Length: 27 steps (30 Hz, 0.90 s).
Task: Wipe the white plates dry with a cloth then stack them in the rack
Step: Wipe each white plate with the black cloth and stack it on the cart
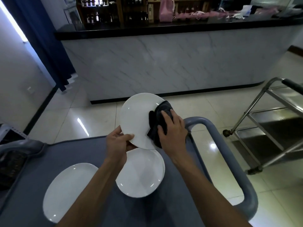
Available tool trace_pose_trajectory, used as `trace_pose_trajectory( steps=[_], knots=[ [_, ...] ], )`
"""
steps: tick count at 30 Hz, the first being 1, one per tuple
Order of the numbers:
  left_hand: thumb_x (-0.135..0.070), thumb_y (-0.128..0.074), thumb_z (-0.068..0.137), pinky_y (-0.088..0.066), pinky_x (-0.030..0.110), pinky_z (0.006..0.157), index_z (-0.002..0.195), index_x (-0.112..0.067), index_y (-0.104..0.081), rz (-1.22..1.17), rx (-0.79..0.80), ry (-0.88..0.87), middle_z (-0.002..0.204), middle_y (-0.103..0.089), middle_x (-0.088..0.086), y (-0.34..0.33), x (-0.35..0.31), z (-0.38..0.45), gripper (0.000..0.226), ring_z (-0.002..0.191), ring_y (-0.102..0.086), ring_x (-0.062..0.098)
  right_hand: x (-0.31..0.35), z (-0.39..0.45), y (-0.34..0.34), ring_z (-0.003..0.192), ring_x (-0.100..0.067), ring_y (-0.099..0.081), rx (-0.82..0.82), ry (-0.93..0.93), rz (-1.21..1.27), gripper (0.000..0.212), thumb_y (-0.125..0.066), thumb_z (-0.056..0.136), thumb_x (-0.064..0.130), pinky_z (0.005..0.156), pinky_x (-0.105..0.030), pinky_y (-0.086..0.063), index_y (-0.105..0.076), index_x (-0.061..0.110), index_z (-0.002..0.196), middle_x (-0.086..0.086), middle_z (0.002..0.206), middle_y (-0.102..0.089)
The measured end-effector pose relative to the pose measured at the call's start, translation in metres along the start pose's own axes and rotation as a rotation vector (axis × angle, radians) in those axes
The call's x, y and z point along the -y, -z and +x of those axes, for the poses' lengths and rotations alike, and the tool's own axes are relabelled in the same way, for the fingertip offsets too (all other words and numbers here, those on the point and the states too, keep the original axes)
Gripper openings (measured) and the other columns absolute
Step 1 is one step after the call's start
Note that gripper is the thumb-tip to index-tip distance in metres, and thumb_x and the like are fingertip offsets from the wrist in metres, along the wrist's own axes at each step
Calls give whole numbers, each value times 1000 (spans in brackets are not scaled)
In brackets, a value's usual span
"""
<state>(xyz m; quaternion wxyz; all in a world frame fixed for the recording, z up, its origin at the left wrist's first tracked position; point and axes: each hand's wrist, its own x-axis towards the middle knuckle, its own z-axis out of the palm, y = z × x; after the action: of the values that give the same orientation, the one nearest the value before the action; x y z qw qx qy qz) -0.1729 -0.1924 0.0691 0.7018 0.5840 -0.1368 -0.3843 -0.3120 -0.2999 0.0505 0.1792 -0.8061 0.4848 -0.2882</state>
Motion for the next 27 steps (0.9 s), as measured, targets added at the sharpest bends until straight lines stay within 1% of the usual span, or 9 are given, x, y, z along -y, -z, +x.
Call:
trace_pose_trajectory(
  steps=[2, 5, 9, 12, 15, 17, 21, 25, 27],
  knots=[
    [18, -56, 82, -62, 54, 72, 105, -9, -72, -32, -25, -9, 93, -75, 17, -5, -1, -1, 39, 81, -70, 37, 1, -4, -4, 144, -26, -26, 5, -7, -11, 54, -56, 98, 33, 105, -56, -37, -41, 31, 150, -2, 160, -30],
    [17, -56, 83, -61, 52, 71, 112, -10, -71, -68, -38, -33, 98, -76, 17, -12, -2, -4, 42, 84, -73, 38, 3, -16, -9, 144, -27, -28, -9, 17, 3, 54, -56, 98, 34, 104, -55, -39, -42, 30, 149, -2, 159, -31],
    [14, -56, 87, -62, 49, 70, 104, -19, -72, -41, -60, -78, 97, -76, 13, -17, -3, -8, 40, 89, -73, 38, 7, -31, -15, 140, -30, -37, -86, 76, 32, 50, -60, 97, 30, 101, -51, -40, -48, 28, 146, -4, 155, -40],
    [13, -55, 89, -62, 44, 67, 107, -17, -71, -27, -80, -97, 104, -74, 18, -19, -3, -10, 39, 88, -73, 37, 4, -42, -18, 140, -27, -38, -137, 148, 109, 46, -58, 100, 25, 107, -45, -36, -49, 27, 145, -2, 154, -42],
    [12, -55, 90, -62, 49, 74, 110, -16, -70, -18, -89, -101, 104, -74, 18, -21, -2, -10, 38, 94, -72, 40, 2, -56, -23, 144, -23, -33, -147, 188, 193, 45, -53, 102, 22, 114, -41, -31, -46, 29, 146, 0, 156, -38],
    [11, -56, 91, -62, 49, 75, 109, -17, -71, -20, -94, -103, 104, -74, 17, -22, -1, -12, 37, 95, -72, 40, 3, -64, -28, 144, -24, -33, -178, 216, 206, 43, -48, 102, 24, 114, -43, -31, -45, 29, 145, -1, 155, -38],
    [8, -56, 93, -62, 36, 67, 110, -15, -71, -15, -88, -115, 104, -75, 18, -21, 1, -15, 32, 86, -73, 31, 7, -70, -34, 143, -26, -34, -194, 291, 148, 48, -43, 97, 29, 111, -49, -37, -43, 31, 145, -1, 156, -37],
    [8, -56, 93, -63, 38, 68, 114, -11, -69, -13, -70, -112, 106, -73, 21, -18, 3, -17, 31, 89, -72, 35, 7, -71, -32, 140, -27, -37, -185, 306, 115, 56, -51, 87, 29, 106, -52, -42, -46, 30, 143, -2, 153, -40],
    [9, -57, 92, -63, 39, 67, 112, -15, -70, 4, -58, -122, 104, -75, 18, -16, 4, -17, 34, 88, -73, 35, 4, -71, -30, 140, -26, -37, -171, 299, 116, 53, -46, 89, 32, 106, -51, -42, -47, 29, 142, -2, 152, -40]
  ],
)
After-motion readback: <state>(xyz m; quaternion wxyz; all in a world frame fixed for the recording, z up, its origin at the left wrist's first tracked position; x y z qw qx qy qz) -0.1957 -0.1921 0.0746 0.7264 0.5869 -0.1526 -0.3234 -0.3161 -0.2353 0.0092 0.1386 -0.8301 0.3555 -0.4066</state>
